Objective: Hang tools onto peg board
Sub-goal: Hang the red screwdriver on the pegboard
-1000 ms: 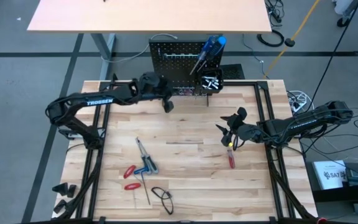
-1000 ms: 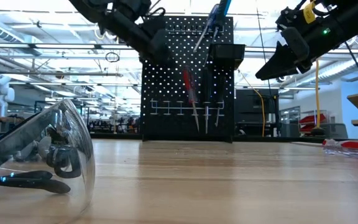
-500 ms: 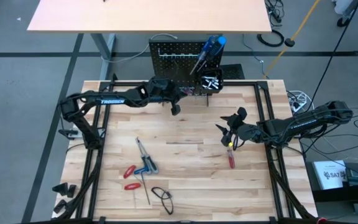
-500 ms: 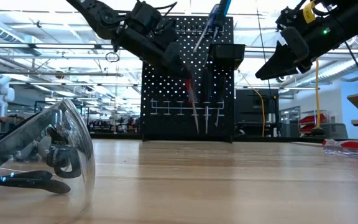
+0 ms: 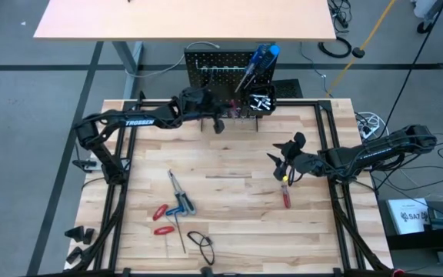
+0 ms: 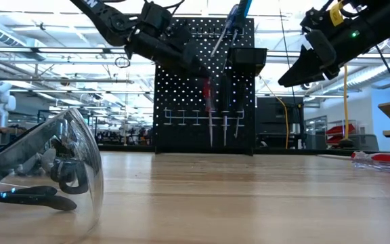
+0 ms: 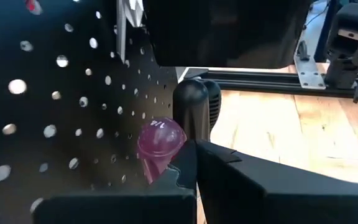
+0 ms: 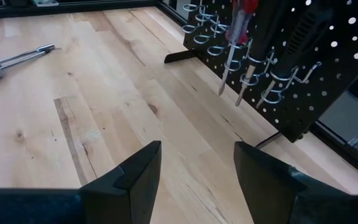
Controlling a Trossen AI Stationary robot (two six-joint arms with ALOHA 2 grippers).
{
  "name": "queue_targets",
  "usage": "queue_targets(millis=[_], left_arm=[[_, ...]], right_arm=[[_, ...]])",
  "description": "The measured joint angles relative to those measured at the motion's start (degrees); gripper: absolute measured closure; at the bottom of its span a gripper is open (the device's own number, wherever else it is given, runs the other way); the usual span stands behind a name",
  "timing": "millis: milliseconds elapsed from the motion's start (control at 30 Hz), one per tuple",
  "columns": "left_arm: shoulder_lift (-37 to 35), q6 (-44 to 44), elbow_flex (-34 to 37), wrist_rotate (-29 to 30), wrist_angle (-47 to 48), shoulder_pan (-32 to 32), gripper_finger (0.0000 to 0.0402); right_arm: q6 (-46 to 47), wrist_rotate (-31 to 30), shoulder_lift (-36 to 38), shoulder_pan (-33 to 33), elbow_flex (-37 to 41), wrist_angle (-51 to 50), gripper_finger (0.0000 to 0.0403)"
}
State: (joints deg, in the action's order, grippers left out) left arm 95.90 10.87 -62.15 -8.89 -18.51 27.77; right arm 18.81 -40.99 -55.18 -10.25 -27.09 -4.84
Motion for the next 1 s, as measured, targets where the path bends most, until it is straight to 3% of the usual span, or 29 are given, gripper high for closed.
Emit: queue_targets(millis=[300, 1000], left_arm=[[3.2, -0.6, -2.0, 0.0, -0.3, 0.0, 0.0402], [3.3, -1.5, -2.0, 2.2, 0.1, -0.5, 0.0402]], right_arm=[[0.2, 0.5, 0.0, 0.6, 0.0, 0.1, 0.0209], [0.2, 0.5, 0.0, 0.5, 0.0, 0.2, 0.0209]])
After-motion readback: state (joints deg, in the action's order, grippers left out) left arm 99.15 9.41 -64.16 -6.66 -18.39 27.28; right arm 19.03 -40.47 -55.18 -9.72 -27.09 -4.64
